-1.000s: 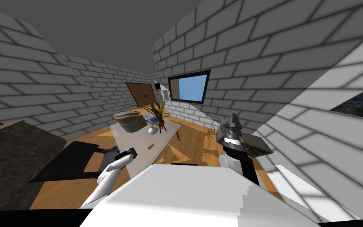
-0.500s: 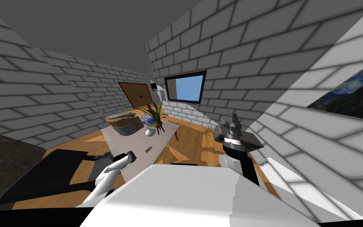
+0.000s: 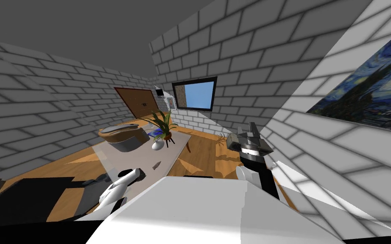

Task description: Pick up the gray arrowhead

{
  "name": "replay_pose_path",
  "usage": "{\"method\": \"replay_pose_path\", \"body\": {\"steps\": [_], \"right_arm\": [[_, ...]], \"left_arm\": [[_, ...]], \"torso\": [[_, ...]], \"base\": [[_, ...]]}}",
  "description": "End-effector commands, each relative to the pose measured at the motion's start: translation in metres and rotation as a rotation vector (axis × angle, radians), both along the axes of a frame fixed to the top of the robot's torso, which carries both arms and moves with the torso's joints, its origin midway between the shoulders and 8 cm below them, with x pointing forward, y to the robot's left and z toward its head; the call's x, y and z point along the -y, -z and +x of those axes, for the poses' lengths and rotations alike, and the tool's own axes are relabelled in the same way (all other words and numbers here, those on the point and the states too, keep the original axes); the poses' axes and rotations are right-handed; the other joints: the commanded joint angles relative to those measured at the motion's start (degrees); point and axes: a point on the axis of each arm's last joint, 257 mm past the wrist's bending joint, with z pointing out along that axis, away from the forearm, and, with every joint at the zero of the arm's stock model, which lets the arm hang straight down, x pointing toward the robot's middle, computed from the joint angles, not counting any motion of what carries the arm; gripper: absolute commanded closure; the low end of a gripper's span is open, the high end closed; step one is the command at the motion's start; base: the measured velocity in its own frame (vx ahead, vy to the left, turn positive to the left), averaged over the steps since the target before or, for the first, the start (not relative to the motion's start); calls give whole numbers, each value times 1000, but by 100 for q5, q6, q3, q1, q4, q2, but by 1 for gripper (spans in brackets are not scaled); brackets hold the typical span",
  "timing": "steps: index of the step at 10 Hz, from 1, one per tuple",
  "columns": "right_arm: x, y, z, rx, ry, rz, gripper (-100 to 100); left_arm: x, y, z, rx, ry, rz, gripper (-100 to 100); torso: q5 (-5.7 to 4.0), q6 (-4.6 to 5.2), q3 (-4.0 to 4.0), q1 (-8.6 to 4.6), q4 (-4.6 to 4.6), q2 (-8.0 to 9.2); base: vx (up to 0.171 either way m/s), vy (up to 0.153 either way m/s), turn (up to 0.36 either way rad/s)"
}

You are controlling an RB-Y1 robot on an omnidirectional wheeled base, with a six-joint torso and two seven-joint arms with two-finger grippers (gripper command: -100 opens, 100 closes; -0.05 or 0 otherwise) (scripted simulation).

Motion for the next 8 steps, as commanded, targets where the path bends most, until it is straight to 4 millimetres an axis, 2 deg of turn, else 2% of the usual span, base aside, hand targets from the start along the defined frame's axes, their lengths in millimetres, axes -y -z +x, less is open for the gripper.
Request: {"method": "replay_pose_path", "body": {"steps": [1,2,4,5,6,8], "right_arm": [[0,0,0,0,0,0,0],[0,0,0,0,0,0,0],[0,0,0,0,0,0,0],[0,0,0,0,0,0,0],[0,0,0,0,0,0,0],[0,0,0,0,0,0,0]], "left_arm": [[6,5,-8,-16,-27,-31,-100],[14,17,-24,-40,-83,-88,-100],[14,17,-24,-40,-83,-88,-100],[23,27,-38,-62,-137,-144,-100],[23,27,-38,-62,-137,-144,-100],[33,36,-52,-83,-187,-197,-100]], "torso": [[0,0,0,0,0,0],[0,-4,0,2,0,1],[2,-5,-2,8,-1,-2],[0,-7,0,-2,-1,1],[0,0,-2,1,0,-3],[1,-2,-3,7,-1,-6]], "base": [[21,42,-168],[30,60,-228],[19,39,-64],[31,36,-227],[28,44,-133],[32,52,-145]]}}
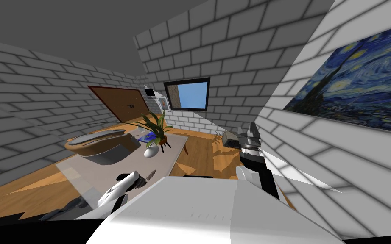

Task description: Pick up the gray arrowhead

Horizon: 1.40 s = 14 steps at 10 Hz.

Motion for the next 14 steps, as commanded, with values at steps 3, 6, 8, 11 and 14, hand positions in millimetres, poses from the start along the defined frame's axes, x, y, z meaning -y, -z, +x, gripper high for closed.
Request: {"method": "replay_pose_path", "body": {"steps": [3,6,8,11,14], "right_arm": [[0,0,0,0,0,0,0],[0,0,0,0,0,0,0],[0,0,0,0,0,0,0],[0,0,0,0,0,0,0],[0,0,0,0,0,0,0]], "left_arm": [[22,16,-27,-43,-102,-107,-100],[32,22,-36,-57,-141,-148,-100],[40,25,-43,-68,-174,-183,-100],[61,33,-59,-94,-247,-260,-100],[65,34,-61,-98,-259,-272,-100]], "torso": [[-1,0,0,-2,0,-1],[-3,-2,3,-11,1,5],[-1,1,0,1,0,-1],[-2,1,1,-9,1,1],[1,-3,-2,2,-1,-3]], "base": [[35,50,-154],[19,33,-81],[36,65,-151],[24,45,-120],[27,56,-49]]}}
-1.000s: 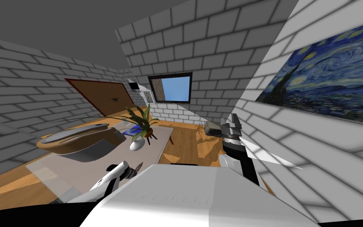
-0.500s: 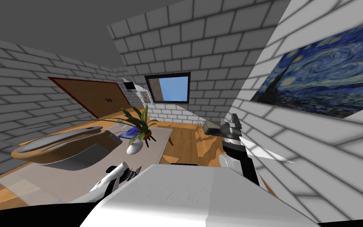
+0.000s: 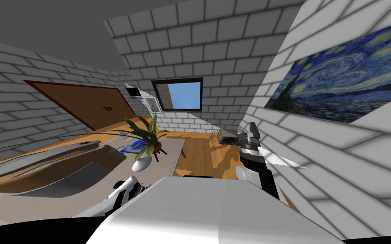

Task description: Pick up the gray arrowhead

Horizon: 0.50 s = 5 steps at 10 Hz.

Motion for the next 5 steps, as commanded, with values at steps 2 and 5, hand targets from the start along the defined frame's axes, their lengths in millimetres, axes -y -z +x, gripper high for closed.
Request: {"method": "replay_pose_path", "body": {"steps": [2,5], "right_arm": [[0,0,0,0,0,0,0],[0,0,0,0,0,0,0]], "left_arm": [[12,9,1,5,8,1,-100],[30,22,2,12,21,3,-100]], "torso": [[-2,0,2,-7,1,4],[3,-1,0,13,0,0]], "base": [[9,19,31],[17,64,36]]}}
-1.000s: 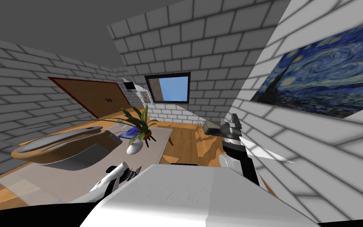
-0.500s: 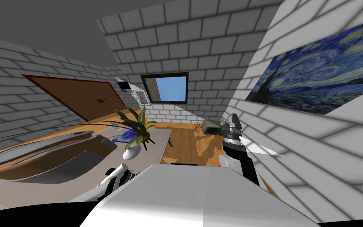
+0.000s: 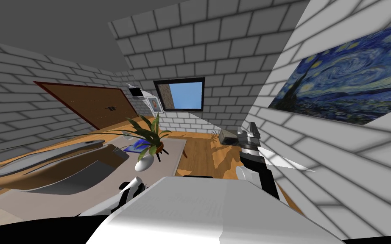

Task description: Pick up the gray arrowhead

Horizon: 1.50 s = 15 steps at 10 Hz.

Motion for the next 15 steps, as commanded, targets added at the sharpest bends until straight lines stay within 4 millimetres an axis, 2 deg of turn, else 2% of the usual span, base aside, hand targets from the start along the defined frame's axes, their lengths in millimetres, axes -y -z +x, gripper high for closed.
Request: {"method": "replay_pose_path", "body": {"steps": [1,3,4,8,9,10,11,12,14,15], "right_arm": [[0,0,0,0,0,0,0],[0,0,0,0,0,0,0],[0,0,0,0,0,0,0],[0,0,0,0,0,0,0],[0,0,0,0,0,0,0],[0,0,0,0,0,0,0],[0,0,0,0,0,0,0],[0,0,0,0,0,0,0],[0,0,0,0,0,0,0],[0,0,0,0,0,0,0]], "left_arm": [[3,2,1,4,7,6,-100],[2,2,1,5,8,8,-100],[2,2,1,5,7,7,100],[3,2,1,4,8,4,100],[3,2,1,4,8,4,0],[-6,-4,0,1,0,5,100],[-6,-4,0,1,0,5,100],[-18,-13,-1,-4,-8,3,100],[-18,-13,0,-3,-4,8,100],[-18,-14,0,-4,-6,5,0]], "torso": [[0,0,0,0,0,0],[-3,0,2,-15,1,3],[-5,0,3,-20,1,5],[-3,-2,2,-12,0,4],[-3,-2,2,-11,0,4],[-3,-2,2,-11,0,4],[-8,0,5,-27,2,10],[-6,-2,6,-28,1,10],[-10,-1,7,-35,3,12],[-5,-2,5,-24,1,9]], "base": [[11,44,9],[5,12,0],[0,0,0],[0,0,0],[0,0,0],[-17,-46,-45],[-18,-43,-14],[-18,-62,-54],[-12,-42,-14],[-1,-5,1]]}}
